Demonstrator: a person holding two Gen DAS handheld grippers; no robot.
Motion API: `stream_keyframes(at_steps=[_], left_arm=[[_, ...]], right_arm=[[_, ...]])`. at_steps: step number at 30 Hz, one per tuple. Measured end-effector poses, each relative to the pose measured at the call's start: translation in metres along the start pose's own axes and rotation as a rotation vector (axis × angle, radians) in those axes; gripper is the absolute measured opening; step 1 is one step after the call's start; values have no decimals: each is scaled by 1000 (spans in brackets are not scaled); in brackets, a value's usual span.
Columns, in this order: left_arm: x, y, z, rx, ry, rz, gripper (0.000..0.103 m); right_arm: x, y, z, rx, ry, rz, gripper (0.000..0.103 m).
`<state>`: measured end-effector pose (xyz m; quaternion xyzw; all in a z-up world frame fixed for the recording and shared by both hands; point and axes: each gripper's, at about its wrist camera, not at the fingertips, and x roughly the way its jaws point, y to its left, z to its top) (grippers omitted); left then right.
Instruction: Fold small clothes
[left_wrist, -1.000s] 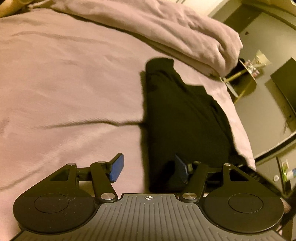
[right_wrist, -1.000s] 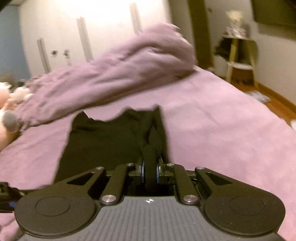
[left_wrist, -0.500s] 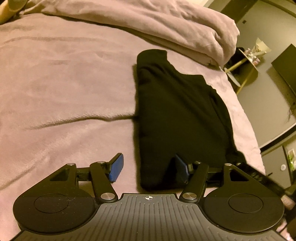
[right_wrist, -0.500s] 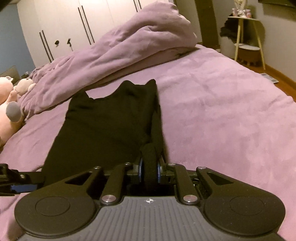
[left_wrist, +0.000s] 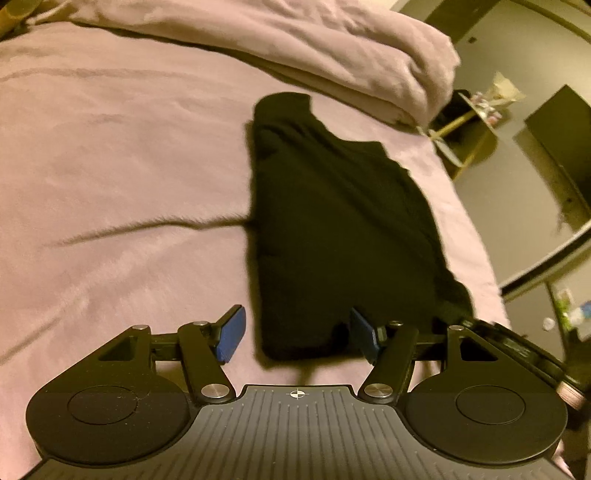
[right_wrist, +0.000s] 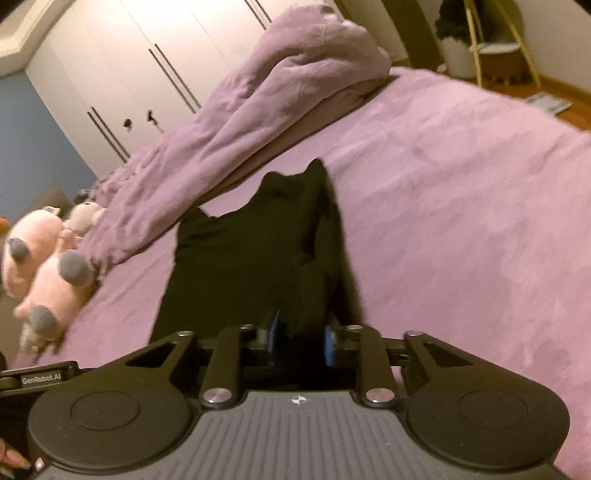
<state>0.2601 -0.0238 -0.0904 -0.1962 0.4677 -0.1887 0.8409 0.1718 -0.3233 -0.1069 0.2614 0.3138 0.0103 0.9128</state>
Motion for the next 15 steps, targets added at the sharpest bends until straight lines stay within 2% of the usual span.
stream_keyframes(at_steps=[3,5,8,13,15], left_arm=[[-5,-2,-8,-14,19,-43,68],[-5,-5,-13,2,18,-46,68],[5,-13,-21,70,22,35,68],[20,-23,-21,153,-25,148,66],[22,-24,-20,182,-52,196,67]], right_arm=[[3,-4,-1,16,10,12,15],[4,-12,0,79,16,48,14],[4,-27,1,203,24,100,13],[6,-41,-1,366,36,189,12],[8,-52,-4,488,42,278,12]])
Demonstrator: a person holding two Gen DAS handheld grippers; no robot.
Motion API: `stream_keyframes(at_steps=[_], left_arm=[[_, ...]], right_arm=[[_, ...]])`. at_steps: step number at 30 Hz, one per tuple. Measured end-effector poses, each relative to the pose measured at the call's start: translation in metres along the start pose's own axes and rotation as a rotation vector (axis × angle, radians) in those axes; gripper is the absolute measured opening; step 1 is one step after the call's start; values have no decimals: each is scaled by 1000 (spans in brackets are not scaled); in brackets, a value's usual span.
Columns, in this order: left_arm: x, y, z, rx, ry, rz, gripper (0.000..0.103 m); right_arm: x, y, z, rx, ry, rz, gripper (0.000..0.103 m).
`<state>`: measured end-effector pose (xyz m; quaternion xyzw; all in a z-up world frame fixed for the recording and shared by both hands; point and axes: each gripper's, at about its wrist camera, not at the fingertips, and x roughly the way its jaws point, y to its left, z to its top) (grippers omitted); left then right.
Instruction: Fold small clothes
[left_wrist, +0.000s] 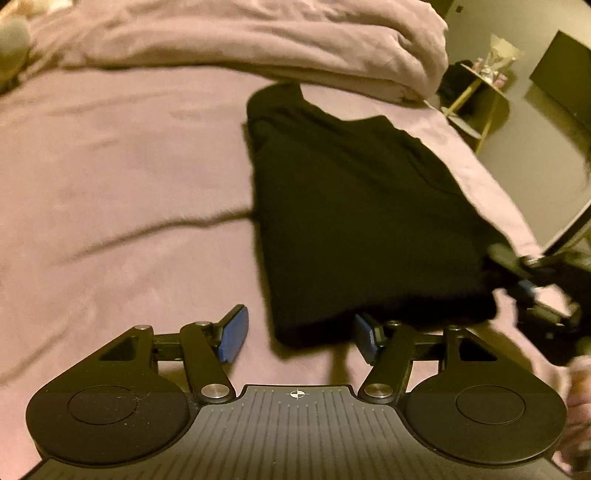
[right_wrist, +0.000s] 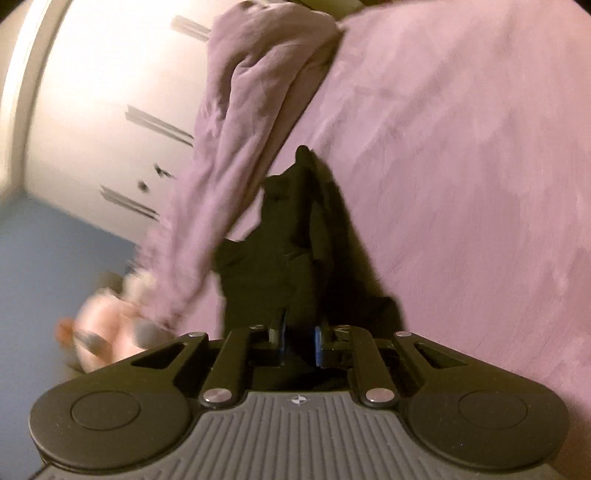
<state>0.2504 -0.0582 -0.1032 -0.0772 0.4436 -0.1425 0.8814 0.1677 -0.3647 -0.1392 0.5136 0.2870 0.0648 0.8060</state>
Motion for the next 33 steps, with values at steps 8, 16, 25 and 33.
stream_keyframes(at_steps=[8,16,25,33], left_arm=[[-12,42,9,-84,48,-100,68],[-2,71,47,-249,-21,-308,73],[81,72,75,-368,97,-356,58],[91,73,75,-434,82,-392,25]], right_arm=[[6,12,2,-267,80,-151,18],[13,11,50,-253,63,-39,62],[81,-5,87,-223,195,15,58],[108,-10,85,-185,236,30,24]])
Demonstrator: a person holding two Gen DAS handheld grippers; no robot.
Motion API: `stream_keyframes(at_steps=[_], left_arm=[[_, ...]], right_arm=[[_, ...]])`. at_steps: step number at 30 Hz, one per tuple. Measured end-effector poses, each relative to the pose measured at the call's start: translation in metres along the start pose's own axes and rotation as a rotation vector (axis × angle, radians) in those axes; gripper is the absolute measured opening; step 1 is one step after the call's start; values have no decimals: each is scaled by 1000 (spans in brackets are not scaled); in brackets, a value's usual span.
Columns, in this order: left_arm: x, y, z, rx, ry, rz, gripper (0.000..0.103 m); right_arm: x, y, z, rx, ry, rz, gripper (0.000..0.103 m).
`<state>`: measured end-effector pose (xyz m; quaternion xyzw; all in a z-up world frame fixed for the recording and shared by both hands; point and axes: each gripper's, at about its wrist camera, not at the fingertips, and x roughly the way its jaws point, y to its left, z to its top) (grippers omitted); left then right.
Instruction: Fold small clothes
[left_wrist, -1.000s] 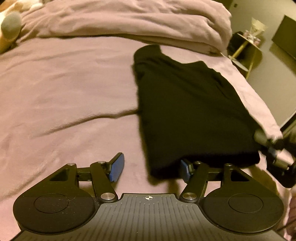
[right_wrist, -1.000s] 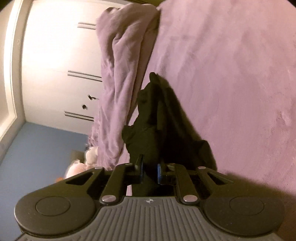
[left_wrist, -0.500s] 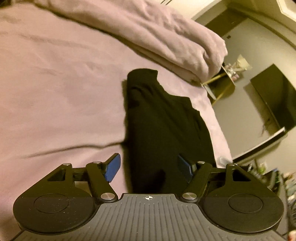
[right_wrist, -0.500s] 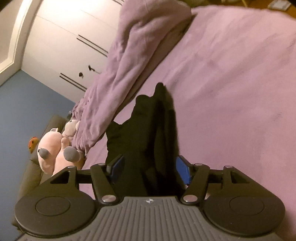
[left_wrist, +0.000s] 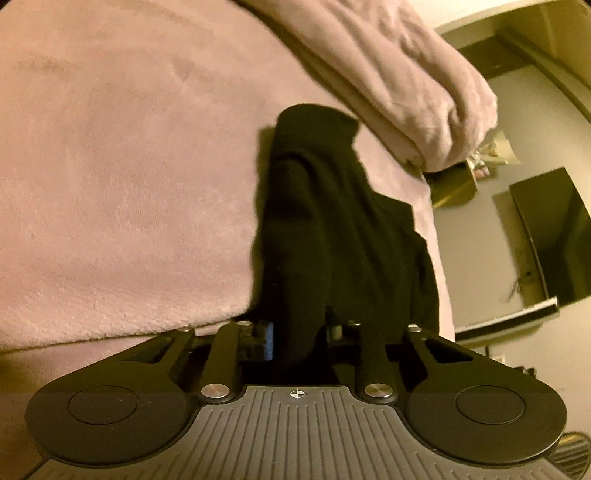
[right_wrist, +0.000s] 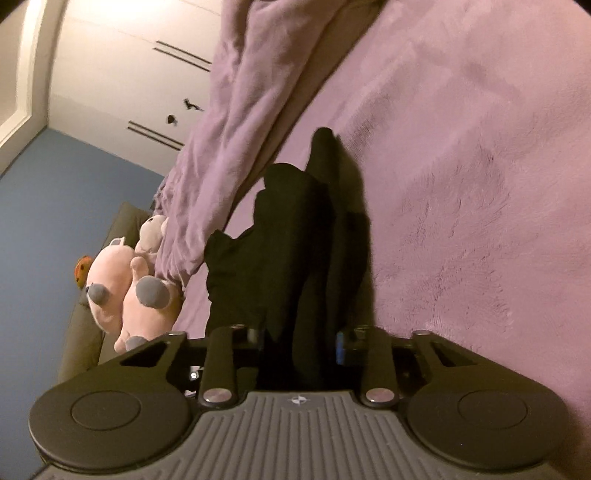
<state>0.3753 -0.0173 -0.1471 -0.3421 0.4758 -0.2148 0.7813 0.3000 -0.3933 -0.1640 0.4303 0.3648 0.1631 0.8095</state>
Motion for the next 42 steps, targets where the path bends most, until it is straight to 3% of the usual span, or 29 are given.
stream_keyframes(at_steps=[3,9,13,18,21,23,26,33,36,42], left_arm=[[-19,-8,1,-9,-20,-31,23],[-85,-18,0,-28,-41,-45,23],[-131,5,-11,-91,-39,33,24],[-157,43,-37,-140,-25,115,27],[-167,52,-56,-85,-71,136,33],[-178,56,-67,-68,-99,102,39],[-187,59,-82,-44,-119,91,44],[-198,68,-108,-75,-97,35,48],[-208,73,-114,-111,-115,-23,52],[-210,81,-124,-146,-115,-62,53]], right_arm=[[0,6,-2,36,-4,22,22],[1,30,-21,110,26,156,22],[16,45,-53,182,115,217,22],[31,59,-104,196,236,217,25],[20,70,-122,90,212,127,40],[6,76,-128,13,202,65,65],[-21,78,-141,-83,191,18,67],[-31,84,-171,-148,223,-24,68],[-25,97,-180,-182,244,-36,66],[-22,90,-188,-67,241,-39,37]])
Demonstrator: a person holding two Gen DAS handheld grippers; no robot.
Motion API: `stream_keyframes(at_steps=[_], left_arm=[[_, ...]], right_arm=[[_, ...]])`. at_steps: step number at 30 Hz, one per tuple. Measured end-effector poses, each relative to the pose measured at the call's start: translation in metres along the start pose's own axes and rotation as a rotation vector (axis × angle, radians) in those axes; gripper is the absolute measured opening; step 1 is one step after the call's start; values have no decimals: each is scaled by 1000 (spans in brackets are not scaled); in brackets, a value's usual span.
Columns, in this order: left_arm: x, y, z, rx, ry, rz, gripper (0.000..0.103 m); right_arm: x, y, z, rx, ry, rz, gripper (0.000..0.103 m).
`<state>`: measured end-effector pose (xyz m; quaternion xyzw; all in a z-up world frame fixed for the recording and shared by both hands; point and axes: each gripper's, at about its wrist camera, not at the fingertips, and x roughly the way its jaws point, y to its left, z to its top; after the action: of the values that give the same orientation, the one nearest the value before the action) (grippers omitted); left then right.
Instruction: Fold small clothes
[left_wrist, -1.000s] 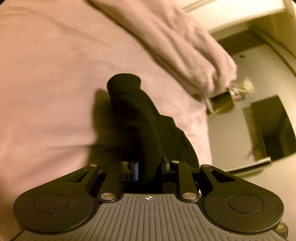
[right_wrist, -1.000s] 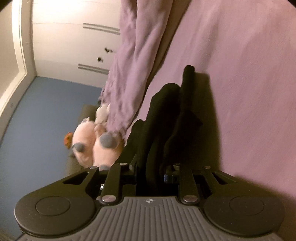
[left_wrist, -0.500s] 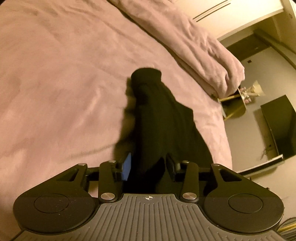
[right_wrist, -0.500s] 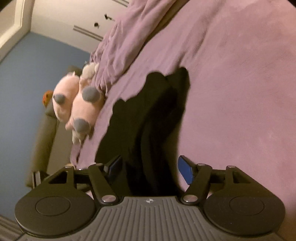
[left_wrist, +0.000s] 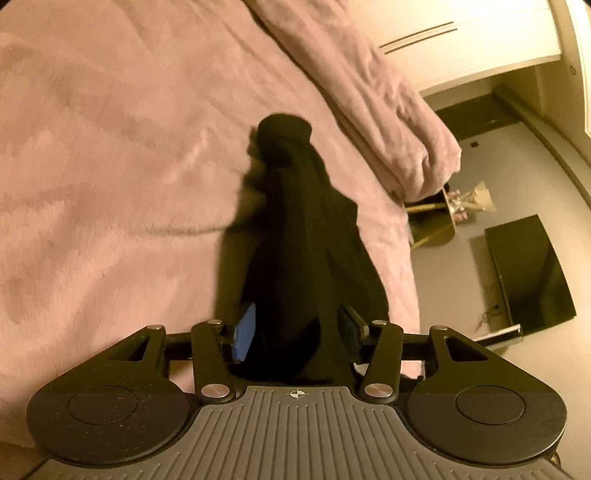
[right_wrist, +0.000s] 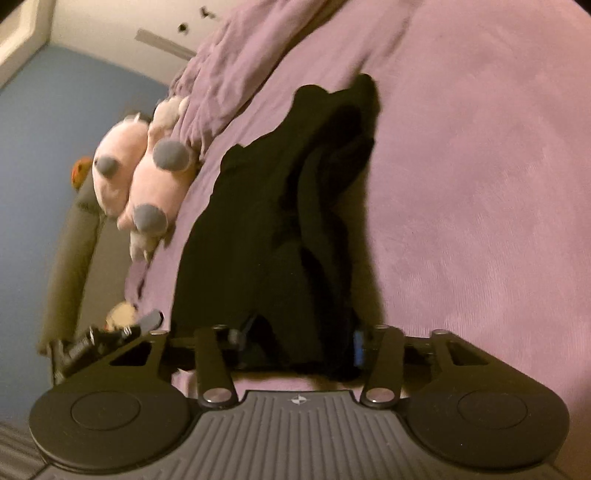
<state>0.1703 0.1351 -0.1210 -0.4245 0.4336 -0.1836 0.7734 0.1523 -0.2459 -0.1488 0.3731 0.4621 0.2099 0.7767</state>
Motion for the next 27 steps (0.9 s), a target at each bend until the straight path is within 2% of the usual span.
stream_keyframes(at_steps=[1,3,6,8,9,10,11,12,13,14,16,19,21,24,25,27], left_arm=[[1,0,-1,-2,0,7,53],[-3,1,-1,-5,-9,-5,51],[-16,4,3,-68,-20,-79,51],[-27,5,5,-72,-39,-92,51],[-33,5,6,-71,-45,-92,51],[-38,3,7,-67,-47,-86,51],[-44,1,7,-52,-52,-67,51],[-49,-6,7,-11,-64,-29,51],[-52,-11,7,30,-71,5,51],[-54,-18,6,78,-79,47,51],[-52,-35,3,174,-95,126,53],[-36,-54,1,273,-114,220,57],[-20,-66,1,320,-119,273,57],[3,-86,4,412,-180,342,60],[13,-93,6,443,-199,367,60],[32,-99,17,463,-205,403,61]], right_arm=[[-1,-1,-2,20,-2,2,31],[0,0,-3,77,0,43,27],[-8,-6,-8,203,-17,204,24],[-11,-16,-15,294,-30,297,23],[-11,-17,-17,290,-25,280,23],[-11,-15,-19,247,-18,219,24],[-10,-10,-20,185,-5,128,29],[-9,-6,-23,130,11,35,30],[-10,-1,-24,81,16,-20,31],[-15,3,-26,57,1,-32,34],[-27,15,-26,13,-41,-82,35],[-41,48,-26,-164,-157,-263,37],[-41,71,-25,-267,-231,-352,37],[-26,100,-19,-401,-304,-424,32],[-16,108,-15,-416,-316,-434,27],[6,117,-3,-409,-327,-433,26]])
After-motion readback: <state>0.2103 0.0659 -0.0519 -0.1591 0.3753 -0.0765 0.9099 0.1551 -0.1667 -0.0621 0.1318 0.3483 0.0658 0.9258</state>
